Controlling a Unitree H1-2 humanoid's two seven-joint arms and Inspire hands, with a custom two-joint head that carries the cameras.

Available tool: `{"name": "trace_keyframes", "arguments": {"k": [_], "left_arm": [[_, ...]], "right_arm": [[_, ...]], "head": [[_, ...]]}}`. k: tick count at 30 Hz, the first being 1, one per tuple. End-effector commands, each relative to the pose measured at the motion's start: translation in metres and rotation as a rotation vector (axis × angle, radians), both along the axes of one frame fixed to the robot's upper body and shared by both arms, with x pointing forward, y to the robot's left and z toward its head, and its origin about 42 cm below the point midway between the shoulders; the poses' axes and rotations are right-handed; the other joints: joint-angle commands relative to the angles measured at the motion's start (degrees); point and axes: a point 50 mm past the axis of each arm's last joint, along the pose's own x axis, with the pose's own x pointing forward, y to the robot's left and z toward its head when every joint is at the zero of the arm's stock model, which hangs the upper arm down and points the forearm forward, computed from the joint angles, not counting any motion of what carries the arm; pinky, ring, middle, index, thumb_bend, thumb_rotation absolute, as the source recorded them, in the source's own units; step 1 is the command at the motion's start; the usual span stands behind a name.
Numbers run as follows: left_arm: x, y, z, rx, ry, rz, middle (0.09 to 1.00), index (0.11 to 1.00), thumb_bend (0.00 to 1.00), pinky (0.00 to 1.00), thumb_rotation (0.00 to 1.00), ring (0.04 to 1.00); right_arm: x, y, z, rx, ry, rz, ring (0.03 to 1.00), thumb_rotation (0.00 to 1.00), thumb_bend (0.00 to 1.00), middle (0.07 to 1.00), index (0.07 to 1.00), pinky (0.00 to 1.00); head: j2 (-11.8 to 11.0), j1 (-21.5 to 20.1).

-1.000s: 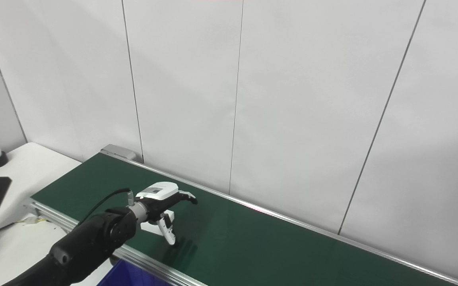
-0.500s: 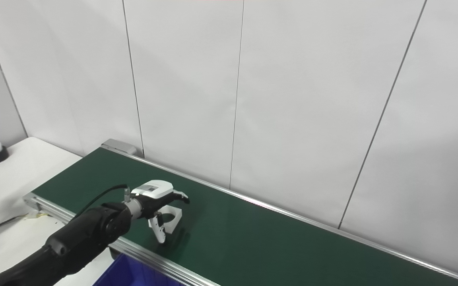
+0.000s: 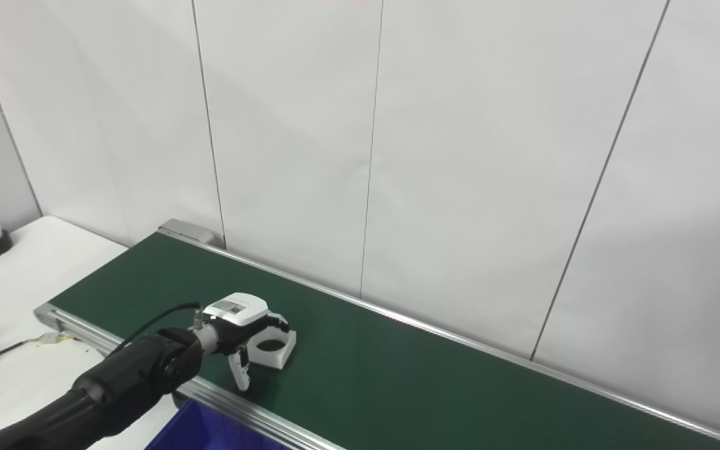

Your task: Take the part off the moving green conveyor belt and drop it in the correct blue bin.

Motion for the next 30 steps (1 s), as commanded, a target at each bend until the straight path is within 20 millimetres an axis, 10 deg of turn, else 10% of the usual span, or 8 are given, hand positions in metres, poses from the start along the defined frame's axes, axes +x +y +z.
{"name": "trace_keyframes", "arguments": {"k": [1, 30], "left_arm": [[0.013, -0.003, 0.015, 0.010, -0.086, -0.028, 0.829, 0.817, 0.86, 0.87, 0.00, 0.821], [0.039, -0.027, 0.023, -0.094, -0.136, -0.045, 0.838, 0.806, 0.83, 0.86, 0.00, 0.827]], "right_arm": [[0.002, 0.003, 0.013, 0.012, -0.059, 0.002, 0.907, 0.73, 0.56, 0.912, 0.978, 0.92], [0.001, 0.004, 0.011, -0.029, -0.092, 0.004, 0.882, 0.73, 0.56, 0.890, 0.969, 0.85]], "head": [[0.11, -0.25], [0.18, -1.36]]}}
